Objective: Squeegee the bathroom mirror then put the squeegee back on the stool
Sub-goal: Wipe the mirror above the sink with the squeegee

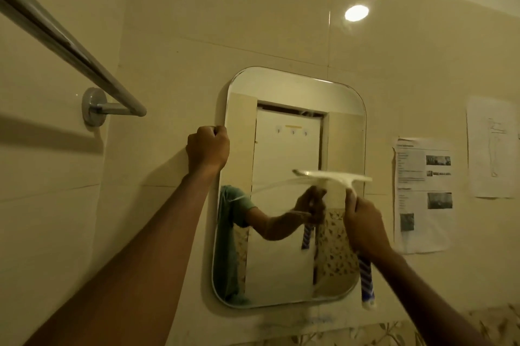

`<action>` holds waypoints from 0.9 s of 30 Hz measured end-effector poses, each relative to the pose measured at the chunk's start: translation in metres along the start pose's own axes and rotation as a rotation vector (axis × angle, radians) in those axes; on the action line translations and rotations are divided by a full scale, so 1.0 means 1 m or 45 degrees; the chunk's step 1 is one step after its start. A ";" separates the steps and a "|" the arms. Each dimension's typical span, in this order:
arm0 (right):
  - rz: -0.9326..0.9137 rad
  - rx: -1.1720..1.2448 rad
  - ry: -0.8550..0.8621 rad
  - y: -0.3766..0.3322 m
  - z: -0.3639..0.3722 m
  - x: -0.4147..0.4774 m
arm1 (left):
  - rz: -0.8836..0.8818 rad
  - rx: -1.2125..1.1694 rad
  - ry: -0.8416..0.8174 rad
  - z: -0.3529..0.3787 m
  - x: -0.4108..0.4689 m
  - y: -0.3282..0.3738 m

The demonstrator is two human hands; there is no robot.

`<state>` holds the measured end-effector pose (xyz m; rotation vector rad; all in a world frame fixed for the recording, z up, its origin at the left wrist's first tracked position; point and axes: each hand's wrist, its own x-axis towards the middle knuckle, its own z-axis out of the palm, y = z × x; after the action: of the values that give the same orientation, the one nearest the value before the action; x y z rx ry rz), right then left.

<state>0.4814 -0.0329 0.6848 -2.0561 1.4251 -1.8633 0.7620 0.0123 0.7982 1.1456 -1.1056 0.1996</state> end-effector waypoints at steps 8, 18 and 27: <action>0.053 -0.018 -0.062 -0.023 -0.044 0.031 | 0.063 -0.004 -0.022 -0.002 -0.004 -0.004; 0.131 0.125 -0.027 0.043 0.008 -0.044 | 0.063 0.044 -0.008 -0.001 -0.003 -0.007; 0.033 0.107 -0.012 -0.017 -0.013 -0.013 | 0.048 0.028 -0.009 -0.004 -0.010 -0.005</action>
<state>0.4830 -0.0078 0.6880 -1.9956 1.3411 -1.8674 0.7623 0.0170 0.7876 1.1464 -1.1341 0.2375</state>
